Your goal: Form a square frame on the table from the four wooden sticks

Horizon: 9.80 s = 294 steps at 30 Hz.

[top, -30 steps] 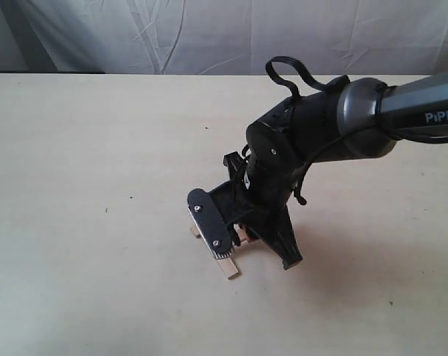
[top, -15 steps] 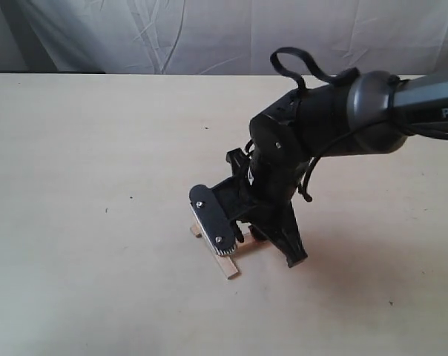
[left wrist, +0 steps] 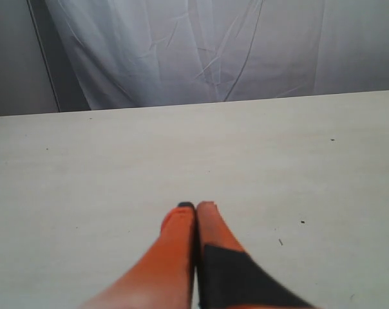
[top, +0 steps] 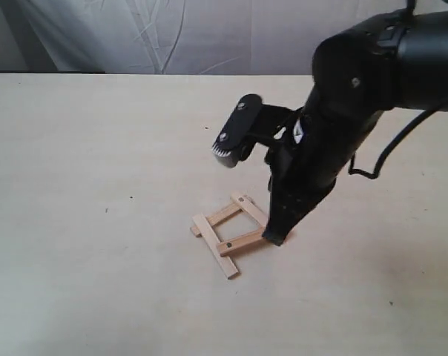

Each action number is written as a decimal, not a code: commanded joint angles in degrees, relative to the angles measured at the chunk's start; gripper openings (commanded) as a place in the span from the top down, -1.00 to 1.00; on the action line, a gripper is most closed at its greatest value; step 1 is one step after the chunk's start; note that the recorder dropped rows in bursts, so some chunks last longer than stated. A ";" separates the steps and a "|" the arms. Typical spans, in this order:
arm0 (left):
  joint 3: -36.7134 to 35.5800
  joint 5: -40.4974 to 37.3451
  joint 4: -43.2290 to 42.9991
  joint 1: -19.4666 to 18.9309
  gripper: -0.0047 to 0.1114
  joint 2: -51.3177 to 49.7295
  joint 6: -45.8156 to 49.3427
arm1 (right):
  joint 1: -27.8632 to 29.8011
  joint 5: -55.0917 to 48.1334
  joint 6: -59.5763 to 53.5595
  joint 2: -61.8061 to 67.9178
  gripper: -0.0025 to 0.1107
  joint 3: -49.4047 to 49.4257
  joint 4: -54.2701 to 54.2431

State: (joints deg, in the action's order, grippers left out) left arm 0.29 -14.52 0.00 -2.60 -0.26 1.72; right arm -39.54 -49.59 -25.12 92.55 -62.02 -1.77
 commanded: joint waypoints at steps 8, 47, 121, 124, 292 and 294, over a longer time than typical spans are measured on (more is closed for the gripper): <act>-0.29 0.82 0.00 -0.16 0.92 0.26 -0.27 | 16.83 7.01 11.22 -22.48 0.96 17.98 -6.53; -0.29 0.82 0.00 -0.16 0.92 0.26 -0.27 | 31.57 25.68 11.96 -85.79 0.96 46.74 -13.22; -0.29 0.82 0.00 -0.16 0.92 0.26 -0.27 | 42.89 28.82 21.08 -92.55 0.96 62.02 -6.27; -0.29 0.82 0.00 -0.16 0.92 0.26 -0.27 | 42.89 28.82 21.08 -92.55 0.96 62.02 -6.40; 3.14 -0.67 3.38 -0.66 0.92 0.26 5.59 | 42.89 28.81 21.08 -92.55 0.96 62.02 -6.69; 1.19 0.01 2.95 0.20 0.92 0.26 5.73 | 42.89 28.81 21.08 -92.55 0.96 62.02 -6.69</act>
State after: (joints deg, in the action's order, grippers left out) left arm 4.15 -16.64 3.10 -3.46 -0.56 7.67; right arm 3.06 -21.58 -4.09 0.34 -0.14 -8.44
